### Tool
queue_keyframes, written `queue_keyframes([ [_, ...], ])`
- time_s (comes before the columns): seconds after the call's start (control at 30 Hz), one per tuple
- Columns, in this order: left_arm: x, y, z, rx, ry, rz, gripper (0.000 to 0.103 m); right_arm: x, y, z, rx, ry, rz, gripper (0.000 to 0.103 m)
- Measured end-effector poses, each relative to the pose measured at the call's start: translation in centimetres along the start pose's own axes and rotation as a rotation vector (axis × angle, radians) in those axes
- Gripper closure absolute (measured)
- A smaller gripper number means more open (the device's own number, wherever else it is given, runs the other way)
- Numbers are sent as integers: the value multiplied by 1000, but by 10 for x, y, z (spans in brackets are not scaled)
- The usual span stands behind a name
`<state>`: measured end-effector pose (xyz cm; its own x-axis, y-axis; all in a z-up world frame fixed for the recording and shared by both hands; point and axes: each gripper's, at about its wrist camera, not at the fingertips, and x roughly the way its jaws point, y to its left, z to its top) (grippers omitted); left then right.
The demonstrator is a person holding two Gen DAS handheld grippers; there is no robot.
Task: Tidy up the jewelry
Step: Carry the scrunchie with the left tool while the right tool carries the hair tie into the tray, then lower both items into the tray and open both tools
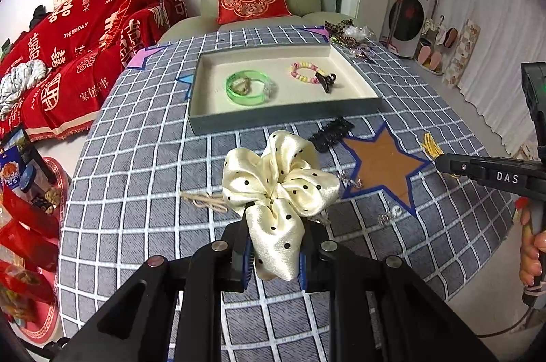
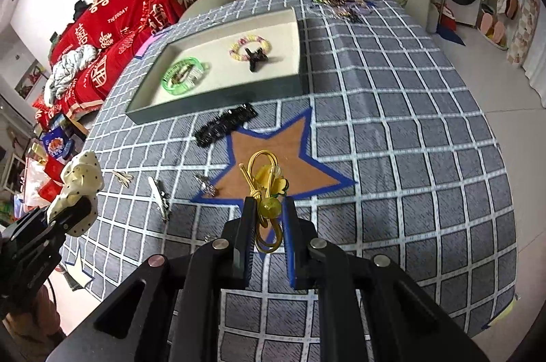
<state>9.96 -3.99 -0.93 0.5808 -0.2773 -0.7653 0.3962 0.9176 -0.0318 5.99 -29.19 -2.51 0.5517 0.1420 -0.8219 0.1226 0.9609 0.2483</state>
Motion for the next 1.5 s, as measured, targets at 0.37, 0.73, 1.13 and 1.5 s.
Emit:
queue_keyframes([
  [0.37,5,10,35,13,-38,11,76,1,18,30,-28,-22,30,87],
  [0.73,26,22,91,32,-69,30,76,13,32,80,-66,-46,27,87],
  [1.13,101,31,158,2,-32,48,76,56,32,150,-61,-48,12,87],
  [1.5,190,41,193,-22,50,94,75,131,24,199,-29,3,-7,87],
])
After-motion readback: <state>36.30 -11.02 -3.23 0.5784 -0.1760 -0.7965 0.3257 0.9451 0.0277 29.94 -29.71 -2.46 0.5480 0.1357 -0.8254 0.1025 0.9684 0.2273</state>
